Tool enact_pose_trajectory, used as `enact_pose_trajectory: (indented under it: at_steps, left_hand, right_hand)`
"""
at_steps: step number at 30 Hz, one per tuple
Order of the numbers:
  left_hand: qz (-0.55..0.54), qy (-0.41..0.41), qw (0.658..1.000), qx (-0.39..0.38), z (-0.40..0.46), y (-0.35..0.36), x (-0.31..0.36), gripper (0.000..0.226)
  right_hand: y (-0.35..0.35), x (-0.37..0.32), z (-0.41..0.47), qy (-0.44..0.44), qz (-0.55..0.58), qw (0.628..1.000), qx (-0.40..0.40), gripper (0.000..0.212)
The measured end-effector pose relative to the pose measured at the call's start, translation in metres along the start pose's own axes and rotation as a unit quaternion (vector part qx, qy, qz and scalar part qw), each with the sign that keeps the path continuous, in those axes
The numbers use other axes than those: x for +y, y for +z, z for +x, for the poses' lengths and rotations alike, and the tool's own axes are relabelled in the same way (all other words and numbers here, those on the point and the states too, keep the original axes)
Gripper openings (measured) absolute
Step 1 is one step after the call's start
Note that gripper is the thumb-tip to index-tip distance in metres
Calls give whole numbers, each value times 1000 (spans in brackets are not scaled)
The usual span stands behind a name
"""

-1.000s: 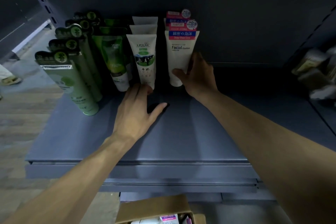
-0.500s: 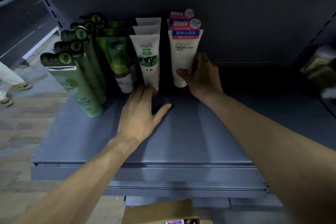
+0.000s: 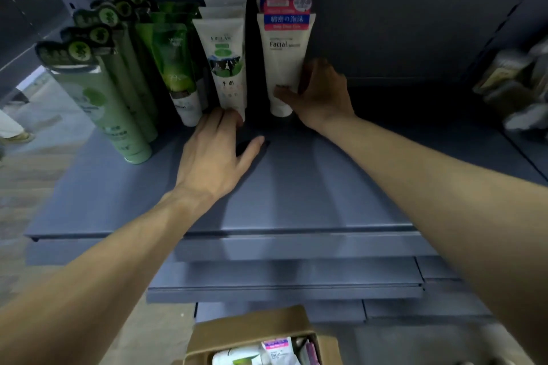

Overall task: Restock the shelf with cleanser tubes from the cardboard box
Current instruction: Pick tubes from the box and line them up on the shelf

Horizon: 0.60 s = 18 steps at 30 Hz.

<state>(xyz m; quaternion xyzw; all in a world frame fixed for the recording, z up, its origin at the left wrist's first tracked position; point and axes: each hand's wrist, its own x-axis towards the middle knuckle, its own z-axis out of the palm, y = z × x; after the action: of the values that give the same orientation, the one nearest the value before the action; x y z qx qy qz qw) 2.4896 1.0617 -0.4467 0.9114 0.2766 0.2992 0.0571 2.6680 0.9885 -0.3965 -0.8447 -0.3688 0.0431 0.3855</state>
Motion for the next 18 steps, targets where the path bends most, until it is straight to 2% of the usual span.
enact_pose_trajectory:
  at_steps: [3, 8, 12, 15, 18]
  left_hand:
    - [2, 12, 1000, 21, -1, 0, -1, 38]
    - [11, 27, 999, 43, -10, -8, 10, 33]
    - [-117, 14, 989, 90, -78, -43, 55, 22]
    - [-170, 54, 983, 39, -154, -50, 80, 19]
    - [-182, 31, 983, -13, -198, -31, 79, 21]
  right_hand:
    - [0, 8, -12, -7, 11, 999, 34, 64]
    - [-11, 0, -61, 31, 20, 999, 27, 59]
    - [-41, -2, -165, 61, 147, 987, 39, 37]
    - [-43, 10, -241, 79, 192, 978, 12, 25]
    - [-25, 25, -267, 105, 184, 977, -5, 24]
